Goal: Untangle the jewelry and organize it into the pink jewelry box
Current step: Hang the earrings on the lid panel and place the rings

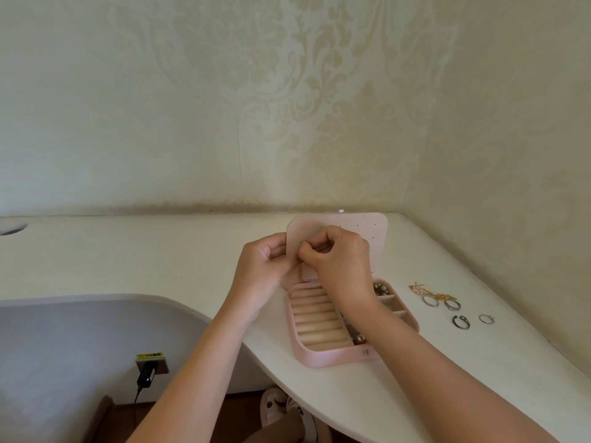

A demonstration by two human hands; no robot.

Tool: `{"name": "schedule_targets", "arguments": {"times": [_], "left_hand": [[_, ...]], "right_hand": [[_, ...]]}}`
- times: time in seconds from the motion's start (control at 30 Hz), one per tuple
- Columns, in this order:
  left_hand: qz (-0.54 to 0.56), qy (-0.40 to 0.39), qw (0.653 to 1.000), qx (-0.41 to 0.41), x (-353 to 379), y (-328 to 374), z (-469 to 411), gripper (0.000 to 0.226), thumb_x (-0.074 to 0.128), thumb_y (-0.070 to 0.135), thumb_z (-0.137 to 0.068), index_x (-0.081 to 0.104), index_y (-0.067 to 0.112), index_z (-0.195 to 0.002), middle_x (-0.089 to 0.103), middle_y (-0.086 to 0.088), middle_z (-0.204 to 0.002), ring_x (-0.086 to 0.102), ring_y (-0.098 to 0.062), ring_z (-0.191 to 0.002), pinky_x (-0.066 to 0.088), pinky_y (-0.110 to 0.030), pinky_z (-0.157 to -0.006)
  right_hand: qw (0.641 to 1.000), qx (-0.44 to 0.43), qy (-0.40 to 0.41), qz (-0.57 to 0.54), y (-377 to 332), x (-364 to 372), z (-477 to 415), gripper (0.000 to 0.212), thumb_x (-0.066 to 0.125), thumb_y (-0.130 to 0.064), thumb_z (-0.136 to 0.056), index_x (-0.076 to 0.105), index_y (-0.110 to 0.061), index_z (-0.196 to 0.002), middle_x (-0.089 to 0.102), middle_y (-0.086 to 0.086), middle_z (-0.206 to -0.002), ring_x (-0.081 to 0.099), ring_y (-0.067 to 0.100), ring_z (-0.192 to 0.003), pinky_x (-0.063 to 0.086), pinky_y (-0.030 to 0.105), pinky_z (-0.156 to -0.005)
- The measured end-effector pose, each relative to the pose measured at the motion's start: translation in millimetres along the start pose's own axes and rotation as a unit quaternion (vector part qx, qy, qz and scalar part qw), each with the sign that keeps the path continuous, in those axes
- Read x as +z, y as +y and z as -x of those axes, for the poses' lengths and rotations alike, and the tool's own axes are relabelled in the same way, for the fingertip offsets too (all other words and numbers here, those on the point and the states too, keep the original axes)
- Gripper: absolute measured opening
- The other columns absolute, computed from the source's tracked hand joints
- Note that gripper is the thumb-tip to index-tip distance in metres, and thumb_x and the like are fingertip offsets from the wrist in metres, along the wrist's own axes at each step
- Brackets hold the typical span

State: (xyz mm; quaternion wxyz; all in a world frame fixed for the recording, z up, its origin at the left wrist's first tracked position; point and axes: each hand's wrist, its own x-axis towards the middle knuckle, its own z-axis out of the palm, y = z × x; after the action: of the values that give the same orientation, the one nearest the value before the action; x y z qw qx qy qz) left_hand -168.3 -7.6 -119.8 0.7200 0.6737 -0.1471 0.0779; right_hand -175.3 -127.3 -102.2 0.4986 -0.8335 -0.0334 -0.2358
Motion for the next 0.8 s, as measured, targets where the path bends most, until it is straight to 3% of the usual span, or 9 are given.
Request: {"name": "schedule_targets", "arguments": {"times": [0.2,0.4,0.53,0.67,0.73,0.8], "left_hand": [[-0.009,0.013,0.999,0.045,2,-6,2,0.025,0.067,-0.001,-0.081,0.073,0.019,-0.094,0.075,0.003,-0.088,0.07,-0.01,-0.086,0.051,-0.016,-0.07],[-0.018,0.035,0.998,0.052,-4,-9,-1,0.014,0.069,0.0,-0.077,0.074,0.009,-0.087,0.075,0.002,-0.078,0.068,-0.003,-0.075,0.049,-0.013,-0.066],[-0.041,0.047,0.996,0.06,-4,-10,-2,0.005,0.072,0.009,-0.077,0.075,0.006,-0.079,0.074,-0.006,-0.074,0.066,-0.007,-0.071,0.05,-0.019,-0.065],[-0.025,0.053,0.997,0.042,-6,-15,-8,0.023,0.078,0.021,-0.073,0.072,0.0,-0.078,0.065,-0.032,-0.079,0.056,-0.021,-0.072,0.044,-0.037,-0.07],[-0.025,0.049,0.998,0.025,-5,-15,-11,0.035,0.08,0.03,-0.066,0.07,-0.002,-0.077,0.063,-0.031,-0.073,0.05,-0.021,-0.071,0.04,-0.038,-0.069],[-0.012,0.051,0.999,0.01,-4,-13,-12,0.033,0.081,0.028,-0.066,0.069,-0.002,-0.075,0.062,-0.021,-0.071,0.049,-0.02,-0.07,0.04,-0.038,-0.07]], "right_hand": [[1.0,-0.012,0.002,0.008,1,0,0,0.005,0.067,-0.013,-0.075,0.069,-0.011,-0.071,0.068,-0.005,-0.067,0.062,0.009,-0.065,0.052,0.03,-0.067],[0.996,-0.019,-0.083,-0.041,0,-9,-7,0.012,0.071,-0.017,-0.079,0.073,-0.012,-0.068,0.071,-0.003,-0.065,0.065,0.008,-0.065,0.055,0.03,-0.075],[0.994,-0.015,-0.094,-0.049,2,-10,-10,0.016,0.069,-0.016,-0.082,0.073,-0.014,-0.067,0.07,-0.001,-0.065,0.062,0.006,-0.061,0.055,0.032,-0.073],[0.988,-0.008,-0.134,-0.071,2,-15,-13,0.017,0.066,-0.017,-0.086,0.073,-0.012,-0.071,0.071,0.0,-0.066,0.064,0.009,-0.063,0.056,0.03,-0.073],[0.981,0.006,-0.18,-0.075,2,-29,-20,0.014,0.065,-0.015,-0.087,0.073,-0.007,-0.078,0.069,0.002,-0.066,0.063,0.009,-0.061,0.055,0.025,-0.069],[0.972,0.032,-0.223,-0.062,7,-55,-29,0.013,0.066,-0.013,-0.086,0.071,-0.002,-0.081,0.068,0.003,-0.067,0.062,0.011,-0.06,0.054,0.023,-0.065]]}}
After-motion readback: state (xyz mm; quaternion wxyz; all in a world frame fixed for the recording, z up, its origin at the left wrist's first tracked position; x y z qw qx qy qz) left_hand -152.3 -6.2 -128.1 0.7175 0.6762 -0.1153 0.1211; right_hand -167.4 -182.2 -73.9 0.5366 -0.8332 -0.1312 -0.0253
